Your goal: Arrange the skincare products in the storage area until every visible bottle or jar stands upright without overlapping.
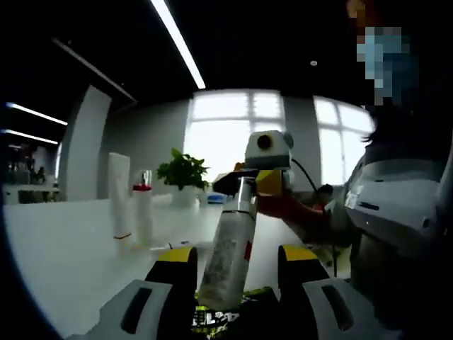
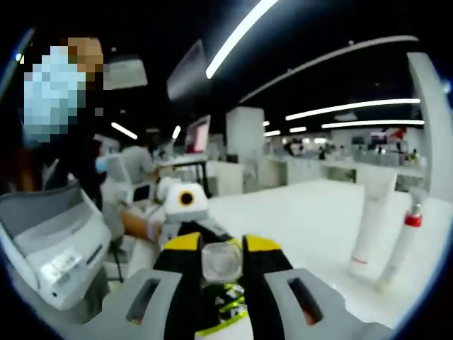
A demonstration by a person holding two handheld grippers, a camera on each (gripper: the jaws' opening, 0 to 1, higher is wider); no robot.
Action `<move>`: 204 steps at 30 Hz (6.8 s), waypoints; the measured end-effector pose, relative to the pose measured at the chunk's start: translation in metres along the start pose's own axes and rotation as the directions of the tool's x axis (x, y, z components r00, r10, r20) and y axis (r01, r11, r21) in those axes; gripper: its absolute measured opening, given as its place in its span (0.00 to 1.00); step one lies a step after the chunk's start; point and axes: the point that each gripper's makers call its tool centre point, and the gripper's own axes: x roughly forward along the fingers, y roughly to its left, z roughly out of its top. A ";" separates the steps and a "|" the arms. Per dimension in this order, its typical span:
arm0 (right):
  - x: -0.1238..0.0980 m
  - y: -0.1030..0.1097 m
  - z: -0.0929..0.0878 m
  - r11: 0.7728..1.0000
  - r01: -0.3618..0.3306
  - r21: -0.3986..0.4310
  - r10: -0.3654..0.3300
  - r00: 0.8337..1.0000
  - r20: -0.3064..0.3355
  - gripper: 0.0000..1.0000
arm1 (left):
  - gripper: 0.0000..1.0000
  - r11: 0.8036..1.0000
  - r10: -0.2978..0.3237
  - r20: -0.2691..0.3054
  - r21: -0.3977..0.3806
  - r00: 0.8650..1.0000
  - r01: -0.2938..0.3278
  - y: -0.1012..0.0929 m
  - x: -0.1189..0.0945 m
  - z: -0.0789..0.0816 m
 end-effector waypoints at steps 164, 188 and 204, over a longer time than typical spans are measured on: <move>-0.106 -0.224 -0.132 0.810 0.587 0.012 -0.542 0.756 -0.368 0.19 | 0.30 0.994 0.084 0.084 -0.075 0.993 -0.078 0.022 -0.014 0.014; -0.077 -0.144 -0.084 0.967 0.172 0.188 -0.142 0.976 -0.163 0.56 | 0.30 0.995 0.082 0.090 -0.072 0.993 -0.076 0.022 -0.014 0.016; -0.056 -0.136 -0.134 0.976 0.218 -0.028 -0.209 0.878 -0.432 0.54 | 0.30 0.993 0.094 0.086 -0.077 0.992 -0.087 0.026 -0.014 0.013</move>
